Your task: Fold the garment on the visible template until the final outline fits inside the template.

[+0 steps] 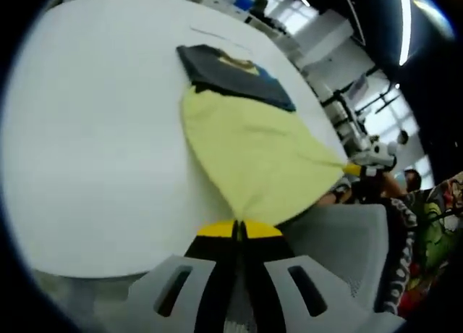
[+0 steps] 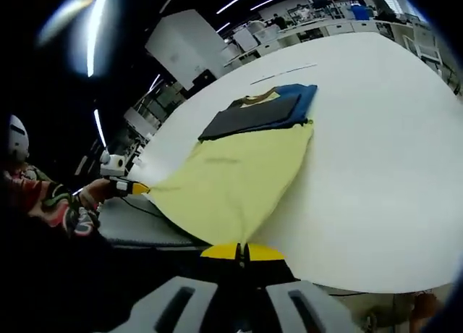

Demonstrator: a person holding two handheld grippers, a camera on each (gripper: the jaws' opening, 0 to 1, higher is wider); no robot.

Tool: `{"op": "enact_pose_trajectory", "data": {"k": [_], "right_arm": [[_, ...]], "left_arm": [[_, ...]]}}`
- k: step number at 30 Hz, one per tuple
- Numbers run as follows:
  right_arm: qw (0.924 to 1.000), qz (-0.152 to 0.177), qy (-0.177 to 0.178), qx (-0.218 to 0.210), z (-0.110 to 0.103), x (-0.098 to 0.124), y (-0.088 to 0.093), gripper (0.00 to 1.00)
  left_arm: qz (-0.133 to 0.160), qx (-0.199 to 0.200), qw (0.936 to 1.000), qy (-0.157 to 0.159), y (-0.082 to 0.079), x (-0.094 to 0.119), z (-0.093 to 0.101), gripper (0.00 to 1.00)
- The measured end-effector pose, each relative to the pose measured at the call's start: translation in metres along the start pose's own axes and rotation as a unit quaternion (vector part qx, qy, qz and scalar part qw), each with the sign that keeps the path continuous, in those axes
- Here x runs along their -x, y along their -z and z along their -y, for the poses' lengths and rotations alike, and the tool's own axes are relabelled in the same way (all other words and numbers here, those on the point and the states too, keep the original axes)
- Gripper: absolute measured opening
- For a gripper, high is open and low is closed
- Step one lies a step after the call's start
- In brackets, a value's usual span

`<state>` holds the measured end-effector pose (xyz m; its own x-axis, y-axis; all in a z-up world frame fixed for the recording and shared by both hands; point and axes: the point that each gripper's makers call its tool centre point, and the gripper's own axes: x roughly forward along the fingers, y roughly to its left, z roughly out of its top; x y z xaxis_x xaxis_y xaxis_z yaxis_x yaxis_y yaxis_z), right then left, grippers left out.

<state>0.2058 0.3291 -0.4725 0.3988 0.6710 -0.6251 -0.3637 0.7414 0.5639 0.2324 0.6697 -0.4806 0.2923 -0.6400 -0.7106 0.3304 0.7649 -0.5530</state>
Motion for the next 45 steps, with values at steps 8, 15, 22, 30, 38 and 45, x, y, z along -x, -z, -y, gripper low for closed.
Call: {"op": "enact_pose_trajectory", "data": {"k": [8,15,22,30,38,45], "right_arm": [[0.9990,0.007,-0.012,-0.042,0.003,0.001,-0.011,0.00],[0.9959,0.044,-0.034,-0.070,0.000,0.002,-0.049,0.00],[0.9901,0.103,-0.049,-0.081,0.003,0.000,-0.110,0.00],[0.9880,0.132,-0.042,-0.068,0.016,-0.011,-0.180,0.00],[0.9865,0.150,-0.034,-0.056,0.044,-0.025,-0.232,0.00],[0.9865,0.153,-0.019,-0.054,0.070,-0.044,-0.263,0.00]], "left_arm": [[0.027,0.005,0.9996,0.005,-0.024,0.005,0.005,0.00],[0.069,-0.005,0.9975,0.012,-0.066,0.008,0.007,0.00],[0.122,-0.004,0.9923,0.023,-0.121,0.006,0.004,0.00],[0.173,-0.017,0.9845,0.028,-0.194,-0.002,-0.003,0.00],[0.186,-0.025,0.9820,0.020,-0.236,-0.015,-0.021,0.00],[0.195,-0.043,0.9798,0.002,-0.270,-0.034,-0.038,0.00]]}}
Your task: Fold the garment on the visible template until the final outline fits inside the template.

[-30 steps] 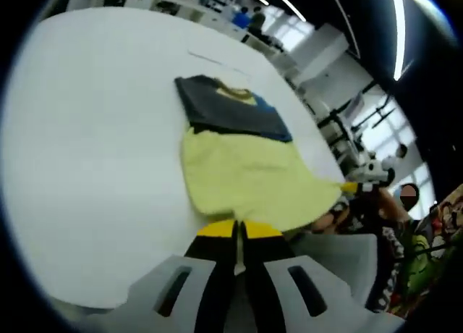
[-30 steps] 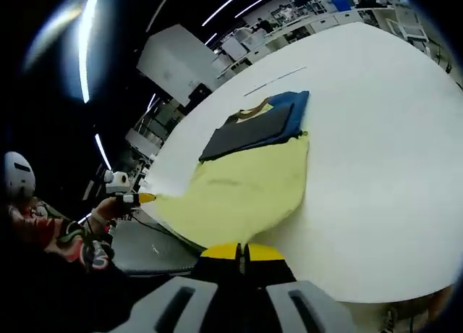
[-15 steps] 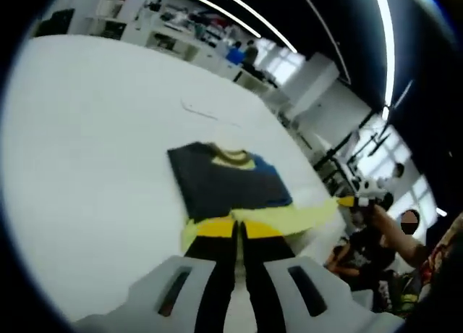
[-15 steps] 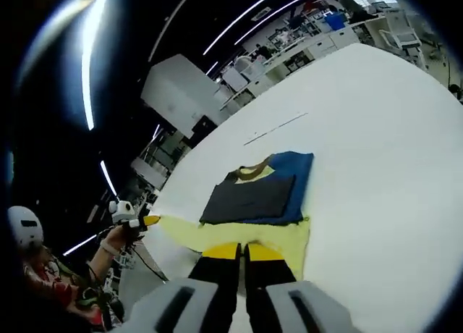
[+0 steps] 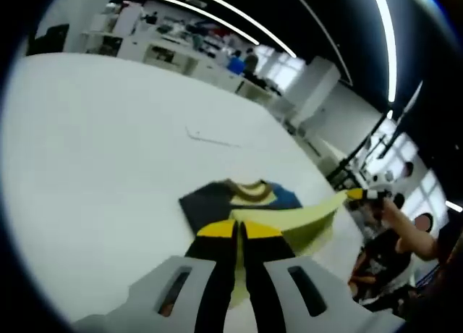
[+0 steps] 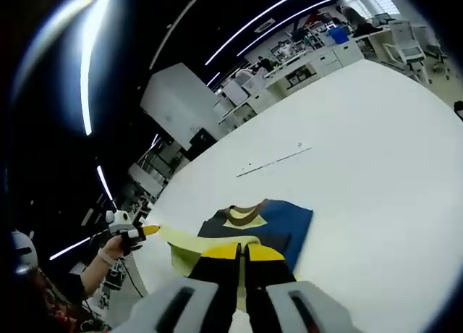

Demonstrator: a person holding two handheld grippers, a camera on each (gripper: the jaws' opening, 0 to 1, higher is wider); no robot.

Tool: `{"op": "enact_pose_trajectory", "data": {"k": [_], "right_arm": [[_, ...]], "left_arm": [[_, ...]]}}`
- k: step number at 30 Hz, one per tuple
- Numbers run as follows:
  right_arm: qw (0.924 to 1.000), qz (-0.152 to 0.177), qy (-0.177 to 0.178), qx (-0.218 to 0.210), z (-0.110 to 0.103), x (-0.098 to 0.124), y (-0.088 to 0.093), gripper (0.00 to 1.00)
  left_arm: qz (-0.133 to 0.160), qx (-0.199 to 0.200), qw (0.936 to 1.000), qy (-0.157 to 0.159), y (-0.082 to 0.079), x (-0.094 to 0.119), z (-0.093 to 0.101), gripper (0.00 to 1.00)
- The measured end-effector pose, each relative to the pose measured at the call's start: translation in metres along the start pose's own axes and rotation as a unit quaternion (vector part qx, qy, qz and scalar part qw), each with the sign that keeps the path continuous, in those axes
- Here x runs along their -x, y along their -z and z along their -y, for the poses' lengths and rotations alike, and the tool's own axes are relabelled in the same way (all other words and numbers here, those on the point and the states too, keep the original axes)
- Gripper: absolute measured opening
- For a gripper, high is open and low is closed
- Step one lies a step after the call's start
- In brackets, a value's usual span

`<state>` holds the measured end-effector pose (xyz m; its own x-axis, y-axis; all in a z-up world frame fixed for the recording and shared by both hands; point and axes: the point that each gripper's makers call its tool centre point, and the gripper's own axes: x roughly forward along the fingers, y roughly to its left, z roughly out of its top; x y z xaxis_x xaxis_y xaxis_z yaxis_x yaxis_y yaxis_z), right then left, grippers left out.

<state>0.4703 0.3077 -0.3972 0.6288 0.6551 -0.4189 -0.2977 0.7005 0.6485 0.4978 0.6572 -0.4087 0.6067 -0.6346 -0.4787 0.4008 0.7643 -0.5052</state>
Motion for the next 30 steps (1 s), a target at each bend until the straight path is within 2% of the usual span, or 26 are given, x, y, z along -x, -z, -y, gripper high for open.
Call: {"op": "enact_pose_trajectory", "data": {"k": [5,7,11,12,14,17,21,30], "right_arm": [[1.0000,0.005,0.007,0.005,0.011,-0.018,-0.019,0.00],[0.9999,0.004,0.012,0.003,0.018,-0.027,-0.025,0.00],[0.9997,-0.006,0.023,0.004,0.031,-0.043,-0.025,0.00],[0.9996,-0.008,0.026,0.006,0.035,-0.048,-0.025,0.00],[0.9995,-0.010,0.030,0.004,0.040,-0.055,-0.028,0.00],[0.9993,-0.012,0.036,0.000,0.048,-0.065,-0.026,0.00],[0.9980,-0.031,0.055,-0.008,0.066,-0.075,-0.014,0.00],[0.9964,-0.043,0.073,-0.008,0.080,-0.086,-0.005,0.00]], "left_arm": [[-0.001,-0.001,1.0000,-0.006,-0.011,-0.022,-0.012,0.00],[-0.001,0.010,0.9999,-0.008,-0.013,-0.030,-0.019,0.00],[-0.007,0.012,0.9998,-0.015,-0.012,-0.042,-0.029,0.00],[-0.008,0.022,0.9995,-0.019,-0.011,-0.044,-0.033,0.00],[0.001,0.031,0.9993,-0.022,-0.013,-0.049,-0.038,0.00],[0.003,0.039,0.9986,-0.035,-0.013,-0.056,-0.048,0.00],[-0.002,0.046,0.9981,-0.042,-0.008,-0.068,-0.057,0.00],[-0.015,0.059,0.9969,-0.050,0.003,-0.080,-0.068,0.00]]}}
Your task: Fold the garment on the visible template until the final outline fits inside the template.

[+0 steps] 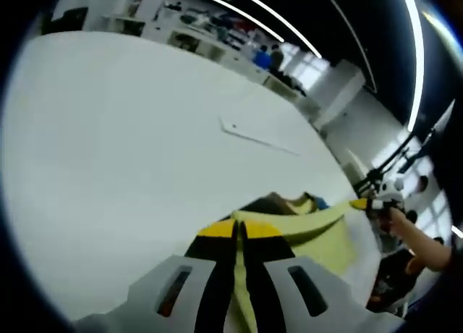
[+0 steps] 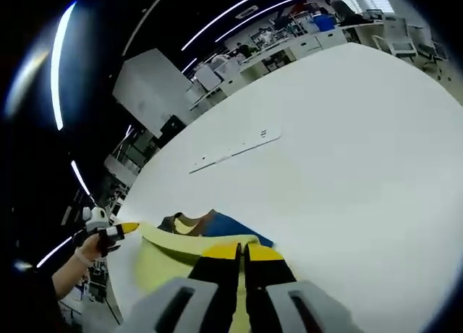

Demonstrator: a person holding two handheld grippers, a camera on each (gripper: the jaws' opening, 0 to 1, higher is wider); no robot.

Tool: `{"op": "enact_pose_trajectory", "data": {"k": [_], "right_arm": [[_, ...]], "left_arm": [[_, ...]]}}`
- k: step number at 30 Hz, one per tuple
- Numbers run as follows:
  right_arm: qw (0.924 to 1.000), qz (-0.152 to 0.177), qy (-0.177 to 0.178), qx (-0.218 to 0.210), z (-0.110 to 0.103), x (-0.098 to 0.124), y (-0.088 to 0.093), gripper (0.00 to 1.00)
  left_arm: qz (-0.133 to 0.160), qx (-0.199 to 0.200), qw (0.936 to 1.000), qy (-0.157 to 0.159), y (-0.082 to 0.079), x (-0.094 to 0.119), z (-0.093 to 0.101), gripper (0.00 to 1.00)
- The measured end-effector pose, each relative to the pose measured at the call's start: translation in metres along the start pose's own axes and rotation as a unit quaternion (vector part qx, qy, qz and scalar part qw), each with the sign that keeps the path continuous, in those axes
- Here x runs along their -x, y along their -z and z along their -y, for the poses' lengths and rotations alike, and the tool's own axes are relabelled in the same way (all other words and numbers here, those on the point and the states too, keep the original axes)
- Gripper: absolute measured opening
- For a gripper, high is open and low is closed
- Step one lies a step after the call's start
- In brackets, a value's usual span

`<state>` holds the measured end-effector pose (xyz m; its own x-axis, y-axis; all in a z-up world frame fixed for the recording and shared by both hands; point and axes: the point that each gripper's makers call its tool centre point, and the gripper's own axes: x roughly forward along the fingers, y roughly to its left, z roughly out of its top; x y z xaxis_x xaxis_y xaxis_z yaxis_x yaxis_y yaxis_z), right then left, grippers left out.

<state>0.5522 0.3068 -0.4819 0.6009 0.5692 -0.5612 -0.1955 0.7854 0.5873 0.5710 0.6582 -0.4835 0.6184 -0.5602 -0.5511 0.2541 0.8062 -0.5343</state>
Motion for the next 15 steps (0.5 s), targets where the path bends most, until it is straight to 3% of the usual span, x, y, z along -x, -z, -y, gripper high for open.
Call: {"op": "enact_pose_trajectory", "data": {"k": [3,15], "right_arm": [[1.0000,0.000,-0.001,-0.002,0.002,-0.004,0.001,0.00],[0.9994,-0.018,0.029,-0.009,0.020,-0.018,0.018,0.00]], "left_arm": [[0.005,0.003,1.0000,-0.001,0.001,-0.001,-0.002,0.00],[-0.025,-0.006,0.9993,-0.027,0.019,-0.012,-0.017,0.00]]}}
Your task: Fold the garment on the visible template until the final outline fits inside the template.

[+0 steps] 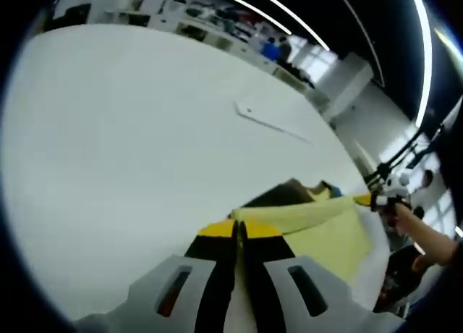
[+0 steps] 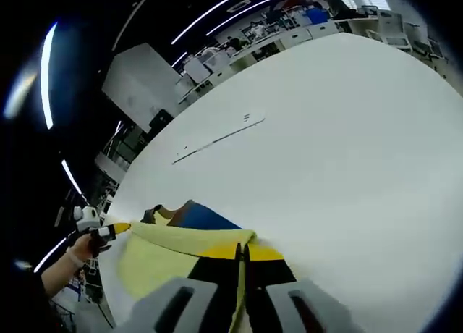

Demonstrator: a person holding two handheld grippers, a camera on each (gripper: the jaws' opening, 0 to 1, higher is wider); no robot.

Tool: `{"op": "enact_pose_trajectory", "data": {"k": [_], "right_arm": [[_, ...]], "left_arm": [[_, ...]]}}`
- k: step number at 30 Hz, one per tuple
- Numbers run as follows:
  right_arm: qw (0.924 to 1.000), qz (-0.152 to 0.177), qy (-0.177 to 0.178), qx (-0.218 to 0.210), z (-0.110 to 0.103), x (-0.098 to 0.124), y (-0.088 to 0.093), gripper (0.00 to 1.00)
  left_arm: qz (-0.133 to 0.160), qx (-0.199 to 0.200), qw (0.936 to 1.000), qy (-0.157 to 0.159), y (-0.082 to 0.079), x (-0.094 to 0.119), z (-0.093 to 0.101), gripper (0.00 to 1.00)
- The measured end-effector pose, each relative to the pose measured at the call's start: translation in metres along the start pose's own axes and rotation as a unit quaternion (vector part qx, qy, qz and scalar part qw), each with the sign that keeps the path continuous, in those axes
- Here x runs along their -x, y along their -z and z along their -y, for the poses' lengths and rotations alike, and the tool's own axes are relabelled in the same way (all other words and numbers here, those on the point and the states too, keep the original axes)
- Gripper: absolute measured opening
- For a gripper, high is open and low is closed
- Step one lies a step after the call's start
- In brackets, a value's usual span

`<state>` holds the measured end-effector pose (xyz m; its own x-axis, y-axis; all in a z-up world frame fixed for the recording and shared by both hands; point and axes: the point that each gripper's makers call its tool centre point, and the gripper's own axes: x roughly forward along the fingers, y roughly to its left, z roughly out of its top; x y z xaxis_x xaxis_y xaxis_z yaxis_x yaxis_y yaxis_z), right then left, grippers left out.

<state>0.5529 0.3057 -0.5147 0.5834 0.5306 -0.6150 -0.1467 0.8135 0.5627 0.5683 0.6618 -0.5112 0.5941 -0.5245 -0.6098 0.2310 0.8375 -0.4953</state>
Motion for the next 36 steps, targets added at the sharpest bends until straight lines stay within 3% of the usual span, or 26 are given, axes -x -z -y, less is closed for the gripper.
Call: {"op": "enact_pose_trajectory", "data": {"k": [3,4,7,9,10,12,13,15,17,19,20,21,22,23,24,25,27,29,30,32,33,35,36], "right_arm": [[0.9999,0.002,-0.002,0.011,-0.003,0.001,-0.001,0.00],[0.9999,0.002,-0.003,0.015,-0.003,0.001,-0.002,0.00],[0.9969,0.005,-0.001,0.079,-0.003,0.005,-0.003,0.00],[0.9925,0.016,0.015,0.120,-0.001,0.008,-0.007,0.06],[0.9905,0.013,0.013,0.136,-0.002,0.010,-0.007,0.12],[0.9832,0.018,0.014,0.181,-0.003,0.014,-0.011,0.28],[0.9788,0.014,0.019,0.204,-0.002,0.016,-0.011,0.34],[0.9622,0.011,0.031,0.270,-0.001,0.021,-0.013,0.40],[0.9488,0.002,0.037,0.314,-0.003,0.025,-0.011,0.40],[0.9358,-0.005,0.039,0.350,-0.005,0.027,-0.009,0.41],[0.9253,-0.009,0.046,0.376,-0.005,0.027,-0.008,0.41],[0.9152,-0.018,0.057,0.398,-0.003,0.028,-0.008,0.42],[0.9019,-0.022,0.064,0.427,-0.002,0.028,-0.007,0.41],[0.8918,-0.023,0.072,0.446,-0.002,0.027,-0.007,0.40],[0.8740,-0.028,0.080,0.478,-0.001,0.027,-0.007,0.38],[0.8664,-0.031,0.082,0.491,-0.002,0.025,-0.005,0.38],[0.8497,-0.038,0.083,0.519,-0.004,0.021,-0.002,0.37],[0.8334,-0.044,0.096,0.543,0.001,0.015,-0.004,0.37],[0.8292,-0.048,0.101,0.548,0.004,0.013,-0.004,0.36],[0.8177,-0.052,0.116,0.561,0.011,0.008,-0.008,0.34],[0.8175,-0.051,0.116,0.562,0.012,0.004,-0.010,0.33],[0.8175,-0.053,0.117,0.562,0.015,0.000,-0.012,0.32],[0.8202,-0.053,0.114,0.558,0.016,-0.002,-0.014,0.32]], "left_arm": [[-0.003,-0.018,0.9998,0.006,-0.001,0.001,0.002,0.00],[-0.001,-0.039,0.9992,0.007,-0.002,0.002,0.002,0.00],[-0.001,-0.116,0.9933,-0.006,-0.006,0.009,0.000,0.01],[-0.004,-0.133,0.9911,-0.007,-0.006,0.014,0.000,0.10],[0.000,-0.145,0.9894,-0.010,-0.009,0.016,-0.001,0.21],[0.010,-0.196,0.9805,-0.016,-0.015,0.020,-0.001,0.36],[0.007,-0.215,0.9763,-0.018,-0.016,0.022,-0.001,0.39],[-0.001,-0.277,0.9608,-0.018,-0.015,0.025,0.004,0.36],[-0.019,-0.344,0.9383,-0.029,-0.012,0.024,0.005,0.37],[-0.033,-0.409,0.9112,-0.042,-0.011,0.023,0.006,0.40],[-0.037,-0.446,0.8933,-0.044,-0.010,0.020,0.008,0.40],[-0.039,-0.453,0.8892,-0.046,-0.010,0.020,0.009,0.39],[-0.036,-0.481,0.8742,-0.056,-0.015,0.018,0.010,0.38],[-0.034,-0.497,0.8654,-0.057,-0.017,0.016,0.012,0.37],[-0.032,-0.514,0.8552,-0.057,-0.020,0.015,0.014,0.36],[-0.033,-0.540,0.8386,-0.063,-0.022,0.012,0.015,0.36],[-0.049,-0.570,0.8174,-0.070,-0.020,0.006,0.012,0.37],[-0.055,-0.582,0.8083,-0.074,-0.017,0.001,0.007,0.38],[-0.059,-0.587,0.8038,-0.074,-0.016,-0.001,0.006,0.38],[-0.061,-0.590,0.8015,-0.078,-0.016,-0.003,0.004,0.37],[-0.063,-0.595,0.7974,-0.080,-0.016,-0.004,0.002,0.37],[-0.066,-0.594,0.7977,-0.079,-0.016,-0.006,0.001,0.37],[-0.069,-0.602,0.7915,-0.080,-0.016,-0.008,0.000,0.37]]}}
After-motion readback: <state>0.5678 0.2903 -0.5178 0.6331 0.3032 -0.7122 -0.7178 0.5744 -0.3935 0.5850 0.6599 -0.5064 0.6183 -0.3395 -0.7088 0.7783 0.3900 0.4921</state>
